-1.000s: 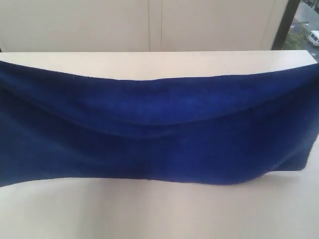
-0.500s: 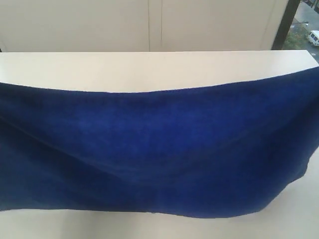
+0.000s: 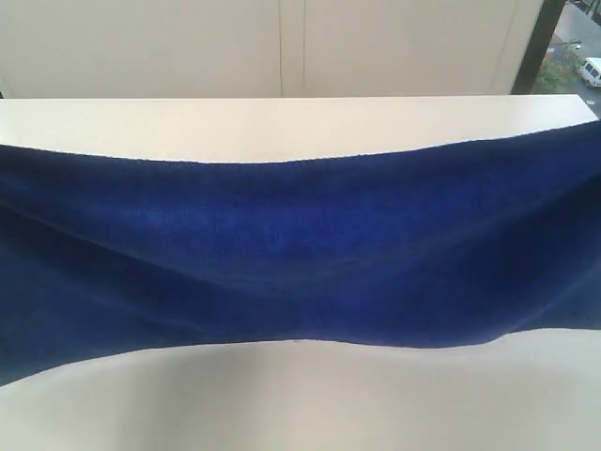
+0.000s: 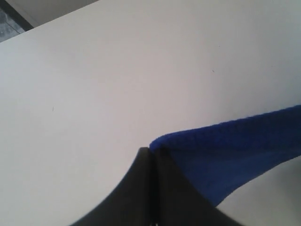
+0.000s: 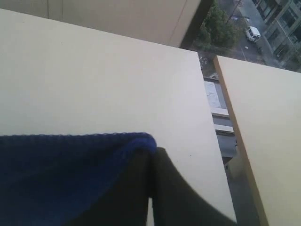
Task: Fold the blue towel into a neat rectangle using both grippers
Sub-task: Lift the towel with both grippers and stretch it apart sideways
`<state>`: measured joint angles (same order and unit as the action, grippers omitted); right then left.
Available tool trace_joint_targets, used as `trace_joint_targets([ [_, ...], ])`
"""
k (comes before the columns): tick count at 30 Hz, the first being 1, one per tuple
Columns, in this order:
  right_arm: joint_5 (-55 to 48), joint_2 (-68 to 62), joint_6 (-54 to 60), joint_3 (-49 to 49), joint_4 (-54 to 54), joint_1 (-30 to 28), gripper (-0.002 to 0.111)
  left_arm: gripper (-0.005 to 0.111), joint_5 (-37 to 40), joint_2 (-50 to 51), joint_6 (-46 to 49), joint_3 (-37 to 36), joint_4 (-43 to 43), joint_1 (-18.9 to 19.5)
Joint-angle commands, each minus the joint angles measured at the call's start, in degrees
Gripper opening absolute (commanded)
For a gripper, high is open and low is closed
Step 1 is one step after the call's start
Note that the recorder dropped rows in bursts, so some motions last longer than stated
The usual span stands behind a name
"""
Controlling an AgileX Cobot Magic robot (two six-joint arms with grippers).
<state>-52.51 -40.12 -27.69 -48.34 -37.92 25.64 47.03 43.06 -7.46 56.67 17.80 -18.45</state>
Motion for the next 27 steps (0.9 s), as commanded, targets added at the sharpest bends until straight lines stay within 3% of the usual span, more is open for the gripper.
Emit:
trace_joint_targets([
  [1, -0.58, 1.02, 0.43, -0.28, -0.63, -0.54, 0.0, 0.0, -0.12, -1.15, -1.58, -0.09, 0.45, 0.19],
  [17, -15.77, 17.02, 9.89, -1.1, 11.05, -0.54, 0.0, 0.0, 20.66, -15.99, 1.87, 0.03, -6.2, 0.19],
  [23, -9.81, 8.02, 9.5, -0.7, 6.81, -0.54, 0.0, 0.0, 11.29, -8.56, 1.38, -2.27, -2.32, 0.19],
  [27, -1.04, -5.34, 1.3, 2.43, 0.22, -0.54, 0.0, 0.0, -2.95, 5.09, -4.09, -8.0, 0.69, 0.19],
])
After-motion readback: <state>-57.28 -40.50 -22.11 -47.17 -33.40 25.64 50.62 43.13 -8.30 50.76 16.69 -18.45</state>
